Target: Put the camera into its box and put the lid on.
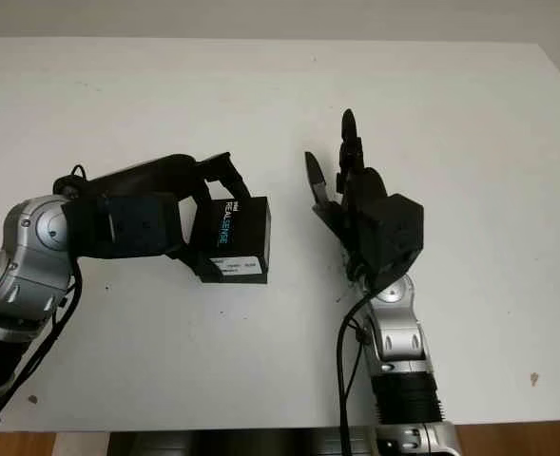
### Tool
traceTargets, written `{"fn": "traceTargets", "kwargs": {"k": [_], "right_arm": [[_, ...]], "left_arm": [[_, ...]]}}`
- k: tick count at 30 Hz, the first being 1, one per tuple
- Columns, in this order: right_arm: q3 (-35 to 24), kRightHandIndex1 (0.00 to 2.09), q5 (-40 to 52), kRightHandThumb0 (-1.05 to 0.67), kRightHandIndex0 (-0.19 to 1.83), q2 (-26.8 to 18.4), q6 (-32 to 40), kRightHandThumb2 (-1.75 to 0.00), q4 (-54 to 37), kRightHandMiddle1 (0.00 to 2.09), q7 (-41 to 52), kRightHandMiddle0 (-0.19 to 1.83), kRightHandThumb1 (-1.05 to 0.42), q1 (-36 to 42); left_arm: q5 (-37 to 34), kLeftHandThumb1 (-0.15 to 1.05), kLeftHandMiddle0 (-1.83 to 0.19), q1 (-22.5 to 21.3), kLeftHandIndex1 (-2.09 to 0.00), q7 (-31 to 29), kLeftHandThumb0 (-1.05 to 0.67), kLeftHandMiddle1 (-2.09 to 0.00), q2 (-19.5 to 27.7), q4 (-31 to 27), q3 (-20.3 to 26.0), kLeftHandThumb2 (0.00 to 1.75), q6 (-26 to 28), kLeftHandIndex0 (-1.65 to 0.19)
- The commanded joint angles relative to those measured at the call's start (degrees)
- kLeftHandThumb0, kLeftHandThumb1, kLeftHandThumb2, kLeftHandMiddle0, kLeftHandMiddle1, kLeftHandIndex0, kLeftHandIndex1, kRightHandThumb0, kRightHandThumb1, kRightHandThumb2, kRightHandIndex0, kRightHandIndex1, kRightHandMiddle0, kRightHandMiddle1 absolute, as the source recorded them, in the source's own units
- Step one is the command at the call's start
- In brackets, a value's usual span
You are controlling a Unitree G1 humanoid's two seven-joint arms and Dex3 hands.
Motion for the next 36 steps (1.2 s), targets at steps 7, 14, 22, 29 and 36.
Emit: {"fn": "traceTargets", "kwargs": {"k": [7, 14, 22, 29, 36], "right_arm": [[0.1, 0.05, 0.1, -0.73, -0.18, 0.1, -0.1, -0.48, -1.0, 0.05, -0.1, -0.15, -1.05, 0.4], [0.1, 0.05, 0.3, -0.73, -0.18, 0.2, -0.9, -0.48, -0.6, 0.05, 0.2, -0.15, -1.05, 0.3], [0.2, 0.05, 0.1, -0.73, -0.18, 0.4, 0.0, -0.47, -1.1, 0.05, -0.2, -0.15, -1.05, 0.3], [0.4, 0.05, -0.4, -0.73, -0.18, 0.4, -1.0, -0.48, -0.4, 0.06, -0.2, -0.14, -1.05, 0.1], [0.3, 0.05, 0.2, -0.73, -0.19, 0.6, 0.1, -0.47, -1.0, 0.05, -0.1, -0.15, -1.05, 0.2]], "left_arm": [[0.1, 0.93, -0.3, 2.5, -1.72, -1.9, -0.14, -1.85, 1.2, -2.4, -0.9, 0.05, 0.5, -0.21], [1.2, 0.92, -0.28, 2.8, -1.66, -1.9, -0.15, -1.85, 1.5, -1.7, -1.5, 0.05, -0.2, -0.2], [1.8, 0.93, -0.27, 2.8, -1.76, -2.0, -0.15, -1.9, 0.6, -2.1, -2.1, 0.05, 0.6, -0.15], [5.5, 0.97, 0.15, -0.1, -0.27, -9.7, -0.57, -0.49, 4.2, -2.6, -6.5, 0.05, -0.2, 0.12], [10.2, 1.0, 0.19, -0.6, 0.0, -15.6, -0.81, 0.0, 6.2, -5.0, -8.7, 0.06, -2.3, 0.19]]}}
